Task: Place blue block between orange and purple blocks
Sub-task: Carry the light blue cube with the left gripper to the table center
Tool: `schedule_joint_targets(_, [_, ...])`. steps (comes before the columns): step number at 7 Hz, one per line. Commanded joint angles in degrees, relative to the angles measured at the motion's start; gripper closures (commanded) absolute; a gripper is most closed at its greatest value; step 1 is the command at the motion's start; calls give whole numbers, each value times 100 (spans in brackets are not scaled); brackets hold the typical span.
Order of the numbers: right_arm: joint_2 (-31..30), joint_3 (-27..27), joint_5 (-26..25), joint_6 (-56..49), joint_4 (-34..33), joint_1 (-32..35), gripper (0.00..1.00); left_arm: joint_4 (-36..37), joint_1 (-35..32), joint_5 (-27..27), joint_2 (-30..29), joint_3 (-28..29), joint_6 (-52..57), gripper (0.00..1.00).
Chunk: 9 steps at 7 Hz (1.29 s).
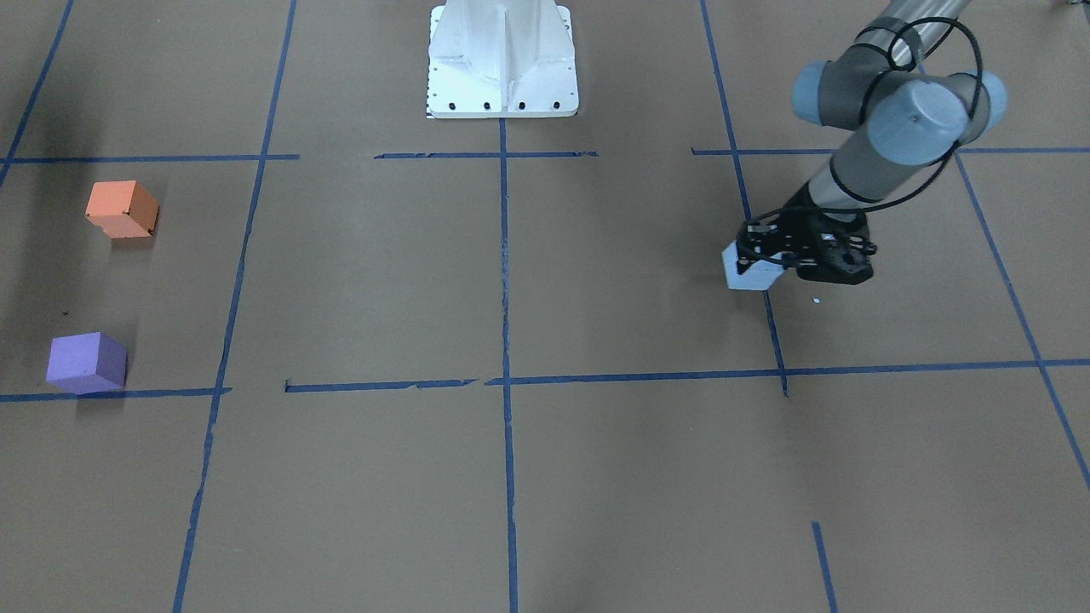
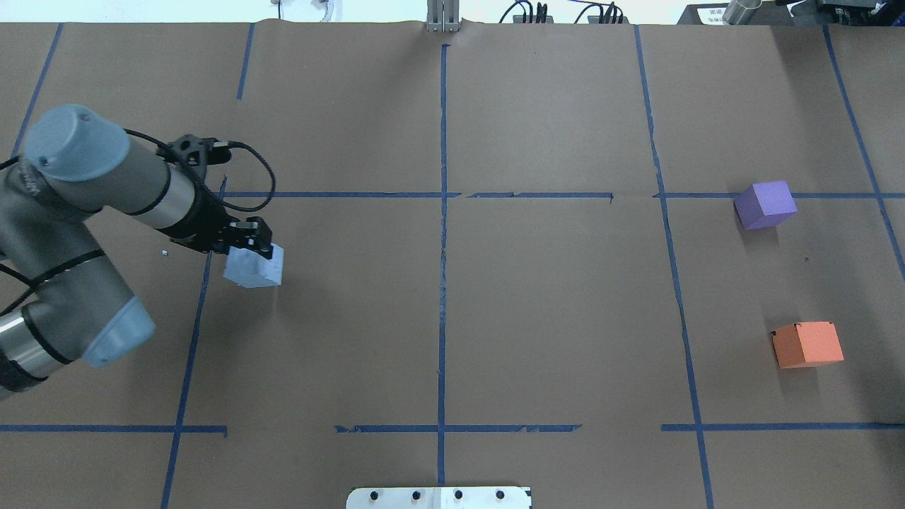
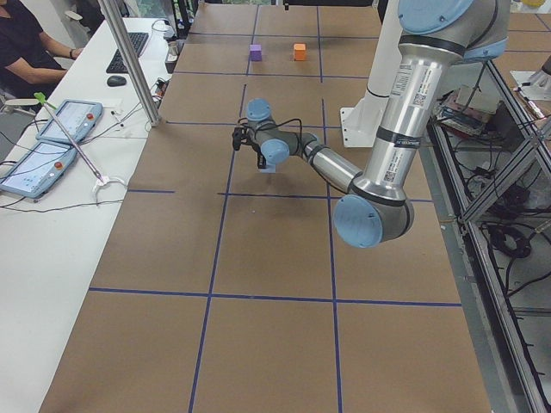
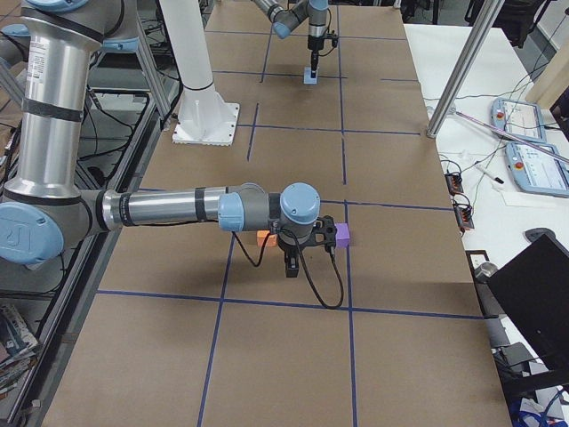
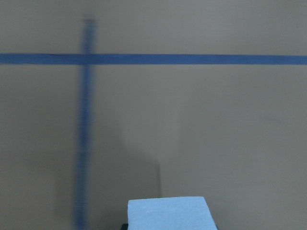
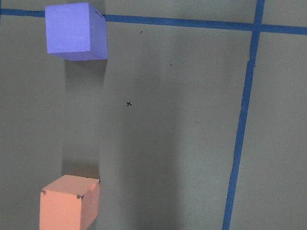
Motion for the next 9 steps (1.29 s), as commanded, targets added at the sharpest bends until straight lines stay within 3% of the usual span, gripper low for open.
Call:
schedule_joint_targets(1, [0, -8, 13, 4, 58, -13, 0, 143, 657, 654, -826, 138, -519, 100])
schedule_joint_targets(2, [0, -8, 13, 4, 58, -57, 0, 361, 921, 1025, -1074, 235, -520, 100])
schedule_joint_targets(3, [0, -8, 13, 91, 58, -66, 0, 1233, 985, 1186, -1651, 305, -520, 100])
schedule_joint_targets(4, [0, 0, 39, 266, 67, -84, 0, 1616, 1081, 1414, -1874, 306, -520, 100])
schedule_joint_targets(6, [0, -8, 39, 276, 58, -189, 0, 1620, 1231, 1731, -2303, 812, -633, 99])
schedule_joint_targets(7, [0, -8, 39, 276, 58, -189, 0, 1612, 1284, 1750, -2716, 1294, -930, 95])
schedule_joint_targets(8, [0, -8, 39, 276, 58, -189, 0, 1594, 1432, 2098, -2963, 1638, -959, 91])
schedule_joint_targets(9, [0, -17, 30, 276, 58, -189, 0, 1585, 1512, 2223, -3009, 1720, -959, 77])
